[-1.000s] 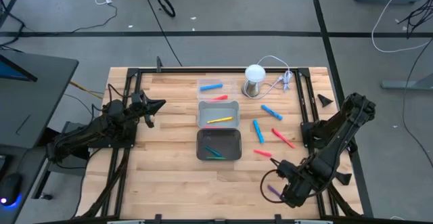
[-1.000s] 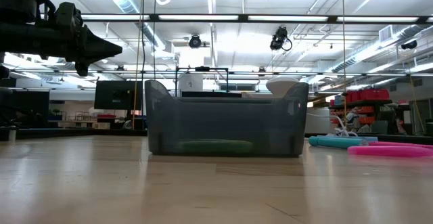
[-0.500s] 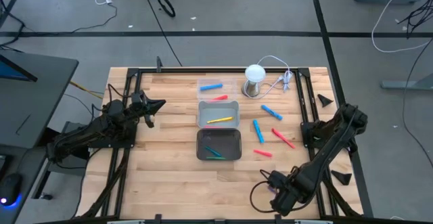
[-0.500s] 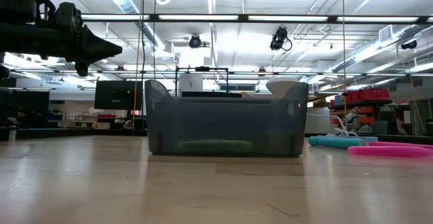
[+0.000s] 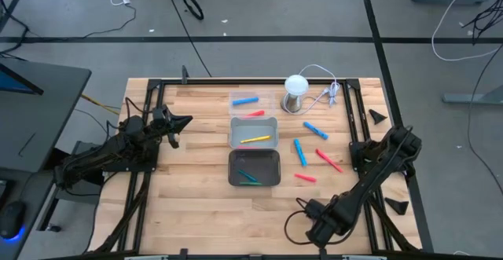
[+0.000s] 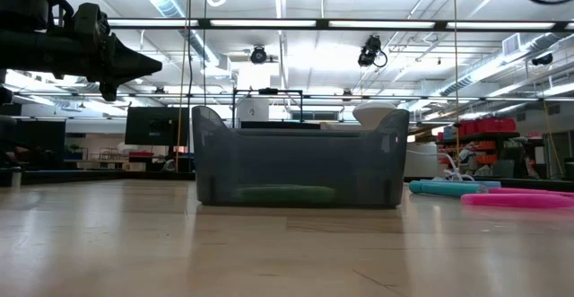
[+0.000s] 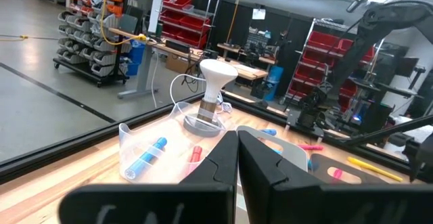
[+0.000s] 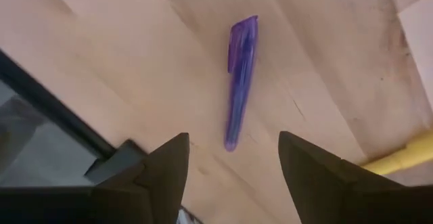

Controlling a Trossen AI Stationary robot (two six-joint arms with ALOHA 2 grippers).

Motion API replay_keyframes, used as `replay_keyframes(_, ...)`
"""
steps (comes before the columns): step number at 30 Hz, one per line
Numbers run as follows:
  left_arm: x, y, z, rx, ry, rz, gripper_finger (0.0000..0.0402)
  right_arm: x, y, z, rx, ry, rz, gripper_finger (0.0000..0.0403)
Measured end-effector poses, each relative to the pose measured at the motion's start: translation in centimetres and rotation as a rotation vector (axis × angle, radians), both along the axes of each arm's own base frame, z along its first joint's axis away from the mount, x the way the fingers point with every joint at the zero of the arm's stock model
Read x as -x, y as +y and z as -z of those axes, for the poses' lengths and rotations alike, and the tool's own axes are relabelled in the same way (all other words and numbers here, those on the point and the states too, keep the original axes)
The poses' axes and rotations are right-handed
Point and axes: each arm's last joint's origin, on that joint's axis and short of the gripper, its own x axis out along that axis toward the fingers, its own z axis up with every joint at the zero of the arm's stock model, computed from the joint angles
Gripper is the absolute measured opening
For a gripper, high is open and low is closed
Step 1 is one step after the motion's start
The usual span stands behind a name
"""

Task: Pick & Place Markers
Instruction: Put the purple pen into the black bin

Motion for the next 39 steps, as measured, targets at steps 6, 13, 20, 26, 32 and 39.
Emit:
replay_keyframes(6, 0.0, 0.0, 0.0, 0.000, -0.001, 0.000, 0.0014, -0.3, 0.3, 1.9, 0.039, 0.034, -0.053, 0.0231)
replay_keyframes(13, 0.0, 0.0, 0.0, 0.000, 0.000, 0.000, 0.0014, -0.7, 0.8, 3.4, 0.032, 0.027, -0.095, 0.0231)
replay_keyframes(20, 0.0, 0.0, 0.0, 0.000, -0.001, 0.000, 0.0014, -0.7, 0.7, 4.3, 0.024, 0.031, -0.080, 0.0223)
replay_keyframes(26, 0.0, 0.0, 0.0, 0.000, 0.000, 0.000, 0.0014, -0.7, 0.6, 4.3, 0.032, 0.037, -0.071, 0.0165)
replay_keyframes(32, 0.0, 0.0, 0.0, 0.001, 0.000, 0.000, 0.0014, -0.6, 0.5, 4.4, 0.042, 0.043, -0.071, 0.0097)
replay_keyframes(39, 0.0, 0.0, 0.0, 0.000, 0.000, 0.000, 0.0014, -0.6, 0.5, 4.4, 0.045, 0.042, -0.091, 0.0045)
